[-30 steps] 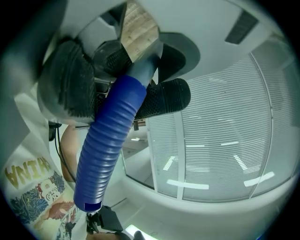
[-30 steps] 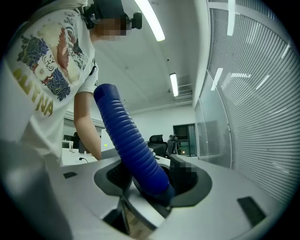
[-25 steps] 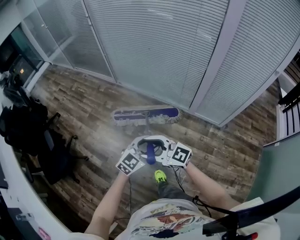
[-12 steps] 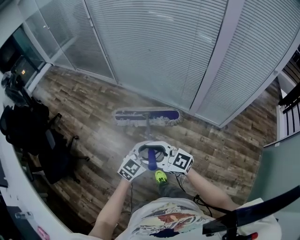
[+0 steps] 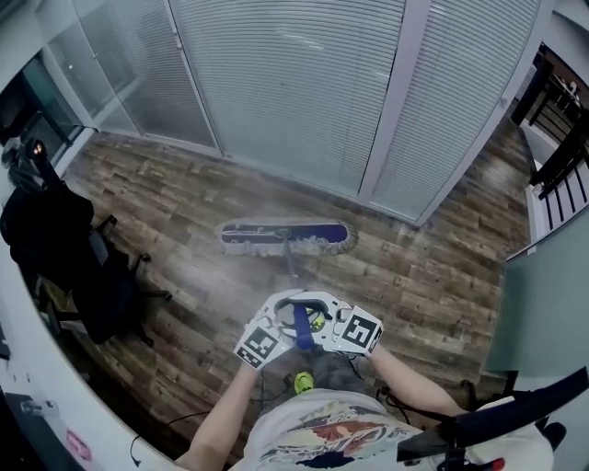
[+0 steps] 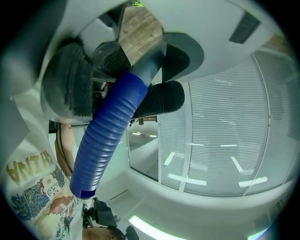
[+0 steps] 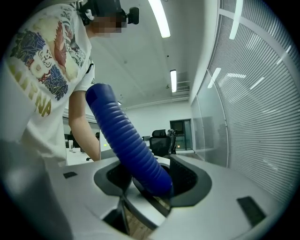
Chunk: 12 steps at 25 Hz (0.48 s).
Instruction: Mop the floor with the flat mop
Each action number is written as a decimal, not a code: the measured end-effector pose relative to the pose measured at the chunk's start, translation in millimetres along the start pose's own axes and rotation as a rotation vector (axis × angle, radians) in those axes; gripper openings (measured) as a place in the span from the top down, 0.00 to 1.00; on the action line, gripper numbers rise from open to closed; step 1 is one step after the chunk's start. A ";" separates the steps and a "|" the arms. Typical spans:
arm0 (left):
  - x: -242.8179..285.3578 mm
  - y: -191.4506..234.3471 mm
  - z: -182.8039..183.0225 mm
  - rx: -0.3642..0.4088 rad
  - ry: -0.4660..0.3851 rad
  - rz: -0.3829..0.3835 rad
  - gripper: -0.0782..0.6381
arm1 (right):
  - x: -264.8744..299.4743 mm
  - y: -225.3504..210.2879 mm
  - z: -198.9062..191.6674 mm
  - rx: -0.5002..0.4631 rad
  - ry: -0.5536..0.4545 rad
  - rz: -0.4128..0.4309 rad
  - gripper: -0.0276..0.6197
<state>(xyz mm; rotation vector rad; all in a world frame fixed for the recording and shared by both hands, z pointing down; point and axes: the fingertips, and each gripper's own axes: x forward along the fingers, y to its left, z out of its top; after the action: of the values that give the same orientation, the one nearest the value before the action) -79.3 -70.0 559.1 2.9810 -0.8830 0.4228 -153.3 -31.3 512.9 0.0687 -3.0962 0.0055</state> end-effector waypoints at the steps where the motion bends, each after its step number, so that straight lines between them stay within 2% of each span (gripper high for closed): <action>1: -9.7 -19.9 -1.7 -0.001 0.001 -0.005 0.64 | -3.0 21.2 0.8 0.016 -0.002 -0.011 0.60; 5: -43.0 -89.1 0.7 -0.001 -0.003 -0.027 0.63 | -16.1 94.6 5.2 0.032 0.005 -0.032 0.60; 12: -70.9 -189.9 4.1 -0.005 0.009 -0.043 0.63 | -52.8 190.8 6.1 0.041 0.011 -0.035 0.60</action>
<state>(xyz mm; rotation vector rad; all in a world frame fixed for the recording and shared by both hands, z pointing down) -33.8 127.3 550.6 2.9844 -0.8169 0.4321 -109.3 161.7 504.0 0.1235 -3.0834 0.0685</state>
